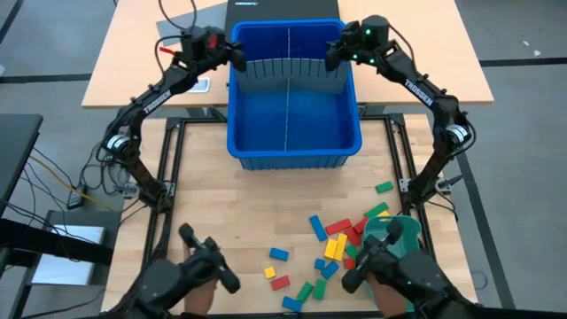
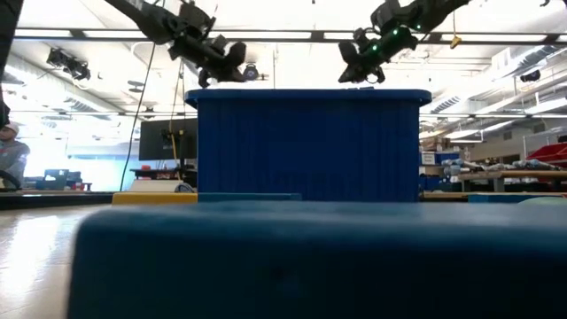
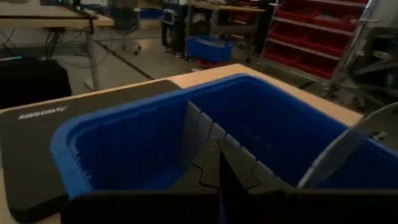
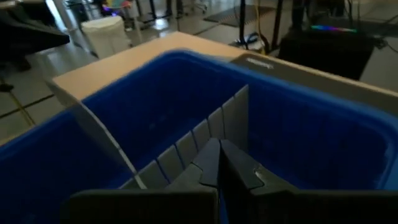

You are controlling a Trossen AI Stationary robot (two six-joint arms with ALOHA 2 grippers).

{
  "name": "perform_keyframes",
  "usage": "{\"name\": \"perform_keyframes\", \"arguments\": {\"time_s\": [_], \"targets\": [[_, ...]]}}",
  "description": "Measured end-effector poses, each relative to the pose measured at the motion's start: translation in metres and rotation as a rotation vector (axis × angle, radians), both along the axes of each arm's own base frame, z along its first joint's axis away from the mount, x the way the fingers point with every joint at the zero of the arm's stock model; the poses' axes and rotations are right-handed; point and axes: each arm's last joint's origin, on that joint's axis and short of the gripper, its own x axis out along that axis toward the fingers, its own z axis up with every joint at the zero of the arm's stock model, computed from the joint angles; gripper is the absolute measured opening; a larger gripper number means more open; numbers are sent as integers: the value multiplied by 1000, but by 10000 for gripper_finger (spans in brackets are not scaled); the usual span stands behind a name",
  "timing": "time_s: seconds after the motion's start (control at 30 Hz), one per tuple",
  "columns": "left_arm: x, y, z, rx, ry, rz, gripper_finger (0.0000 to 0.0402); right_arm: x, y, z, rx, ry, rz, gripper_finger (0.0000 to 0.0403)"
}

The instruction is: Sort Items/Unsort Items

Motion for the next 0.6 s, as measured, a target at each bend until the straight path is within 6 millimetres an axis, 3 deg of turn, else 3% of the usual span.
{"name": "perform_keyframes", "arguments": {"time_s": [0.23, 0.6], "targets": [[22, 8, -28, -66, 43, -16, 1, 14, 4, -26, -4, 33, -45, 1], [26, 16, -45, -101, 57, -10, 1, 15, 5, -45, -11, 20, -69, 0]]}}
